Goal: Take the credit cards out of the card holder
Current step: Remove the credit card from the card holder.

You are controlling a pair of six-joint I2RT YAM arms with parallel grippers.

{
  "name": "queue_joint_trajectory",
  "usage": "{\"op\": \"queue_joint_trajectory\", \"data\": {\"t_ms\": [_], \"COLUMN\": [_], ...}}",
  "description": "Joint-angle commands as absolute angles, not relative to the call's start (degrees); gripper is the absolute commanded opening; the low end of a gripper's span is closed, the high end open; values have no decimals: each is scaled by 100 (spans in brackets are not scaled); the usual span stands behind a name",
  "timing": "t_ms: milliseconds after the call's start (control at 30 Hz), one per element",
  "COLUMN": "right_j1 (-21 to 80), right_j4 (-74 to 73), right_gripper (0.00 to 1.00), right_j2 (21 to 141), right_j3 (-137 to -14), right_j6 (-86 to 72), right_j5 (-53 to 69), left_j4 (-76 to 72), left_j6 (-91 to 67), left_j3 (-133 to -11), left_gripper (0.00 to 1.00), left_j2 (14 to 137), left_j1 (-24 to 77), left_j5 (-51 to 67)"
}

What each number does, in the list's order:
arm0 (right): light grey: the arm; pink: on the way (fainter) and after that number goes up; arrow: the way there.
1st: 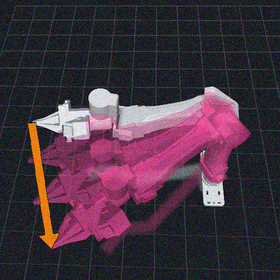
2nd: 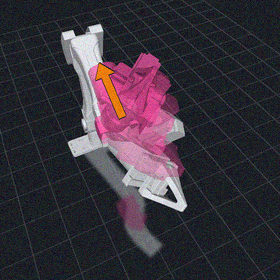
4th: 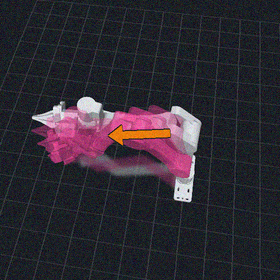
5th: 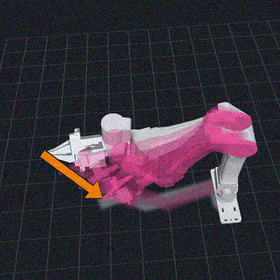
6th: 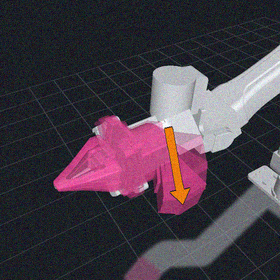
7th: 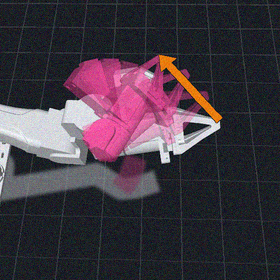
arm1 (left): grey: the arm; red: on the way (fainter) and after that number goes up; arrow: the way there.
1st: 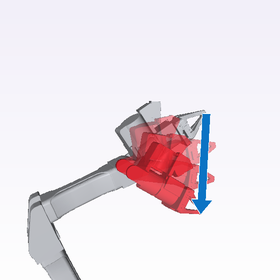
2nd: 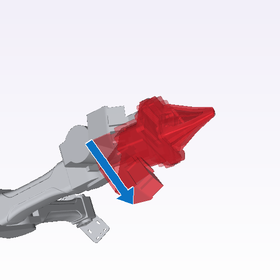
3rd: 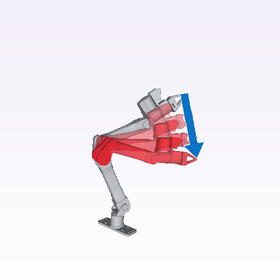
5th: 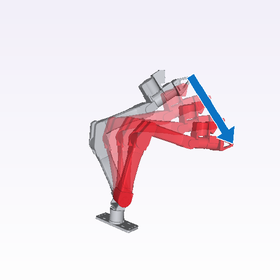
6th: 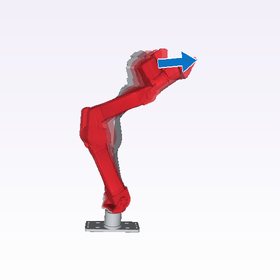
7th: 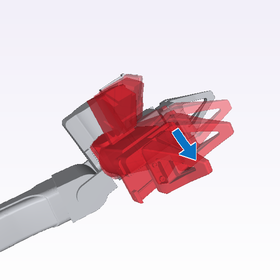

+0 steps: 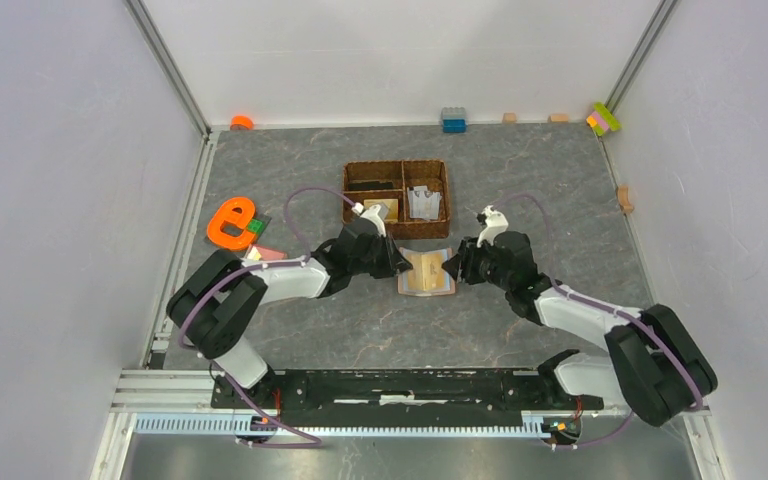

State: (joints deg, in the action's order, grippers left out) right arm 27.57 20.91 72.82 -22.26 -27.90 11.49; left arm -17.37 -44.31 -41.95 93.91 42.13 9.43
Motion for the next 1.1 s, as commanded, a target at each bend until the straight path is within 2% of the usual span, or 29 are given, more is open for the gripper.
{"op": "queue_joint_trajectory", "data": {"t_ms": [0,333,467,533,633,833,900,1067], "right_j1": [2716,2722,2874,2876,2905,3005,3021,3050], "right_j4": [2025,2027,1879,1989,2183,2242,2430,2753], "right_gripper": [47,42,46,47,48,49,44,40], "right_j2": [6515,5455,4953,4733,4804,4894,4994,5885], "right_j3": [-2157,-2173,-2101,-2000,-2027,-2094,-2076,-2294], "right_j6": [-2641,-2013,-1878,-1813,-1772,-1697,-1704,-2001], "right_j5": [531,1125,476,521,1052,1256,1659,2656], "left_j4": [-2186,-2260,-2119,-2048,-2039,-2021,-2096,-2323], "left_j6": [-4518,-4412,-4427,-4447,-4456,-4481,-4482,-4502], "left_j3": [-4158,-3966,-3935,-3891,-3850,-3817,-3782,-3744], "left_gripper": [2,2,2,3,3,2,2,2], "left_j2": [8888,8249,8082,8004,7917,7765,7718,7675], "left_j1": [4210,4192,4185,4189,4188,4185,4182,4184], "left_j5": [1157,1185,976,832,757,747,815,1082]}}
